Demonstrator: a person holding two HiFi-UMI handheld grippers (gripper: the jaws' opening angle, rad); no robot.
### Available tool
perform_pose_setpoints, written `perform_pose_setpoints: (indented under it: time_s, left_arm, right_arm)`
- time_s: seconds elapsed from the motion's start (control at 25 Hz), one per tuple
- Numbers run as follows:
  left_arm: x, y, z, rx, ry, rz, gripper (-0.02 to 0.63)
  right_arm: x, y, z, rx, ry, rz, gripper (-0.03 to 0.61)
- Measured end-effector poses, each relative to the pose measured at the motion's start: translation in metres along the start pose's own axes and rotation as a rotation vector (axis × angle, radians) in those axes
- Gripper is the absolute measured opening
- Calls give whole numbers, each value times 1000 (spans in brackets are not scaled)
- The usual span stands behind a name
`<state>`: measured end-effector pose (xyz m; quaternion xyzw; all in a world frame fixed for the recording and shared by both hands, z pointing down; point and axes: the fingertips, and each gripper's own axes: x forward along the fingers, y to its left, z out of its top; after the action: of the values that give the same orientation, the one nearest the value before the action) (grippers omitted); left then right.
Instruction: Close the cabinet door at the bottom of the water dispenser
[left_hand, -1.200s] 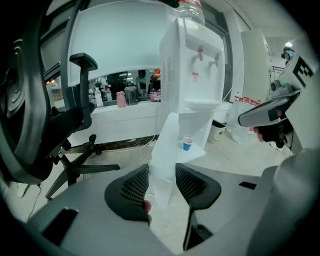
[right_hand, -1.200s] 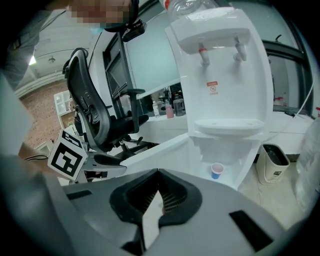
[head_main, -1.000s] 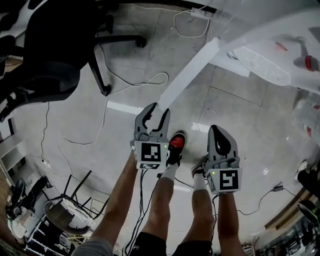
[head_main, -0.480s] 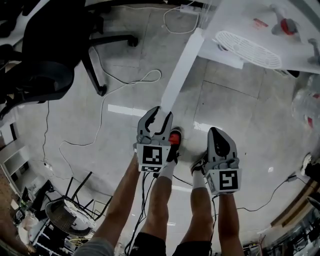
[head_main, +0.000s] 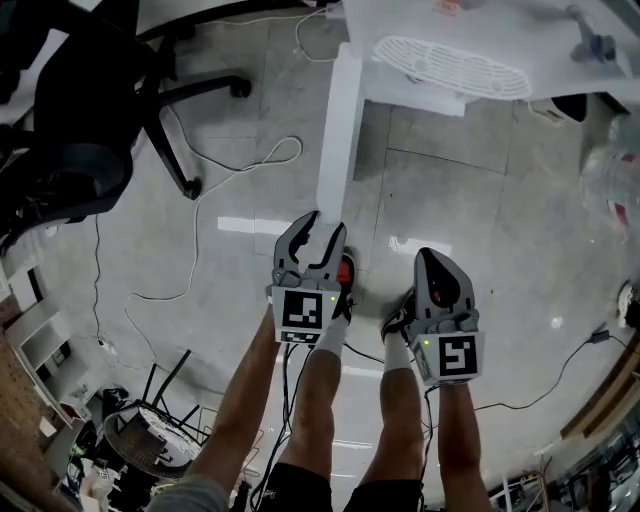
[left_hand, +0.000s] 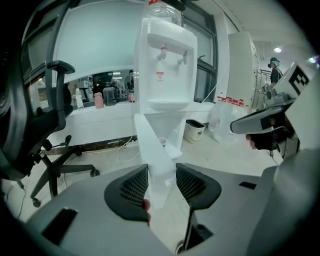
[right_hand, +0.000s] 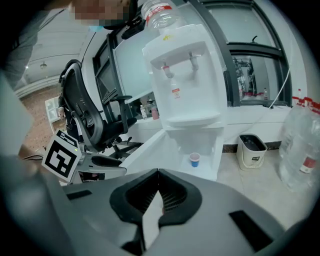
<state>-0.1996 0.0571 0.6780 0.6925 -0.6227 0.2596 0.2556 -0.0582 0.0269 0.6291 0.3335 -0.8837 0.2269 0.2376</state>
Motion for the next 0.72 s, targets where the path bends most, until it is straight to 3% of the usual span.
perform_pose_setpoints:
  time_s: [0.36,0.52,0.72]
  left_arm:
    - [14,-44,9,62,17,-59,196]
    - [22,-62,15,116,18,-72,163]
    - [31,-79,24,113,13,-101,155]
  right_arm:
    - [-25,-30,-12,40,-11,-46,18]
    - [-34,-43,-12,52,-26,-69,18]
    - [-44,-56,-14,77,-35,-93,18]
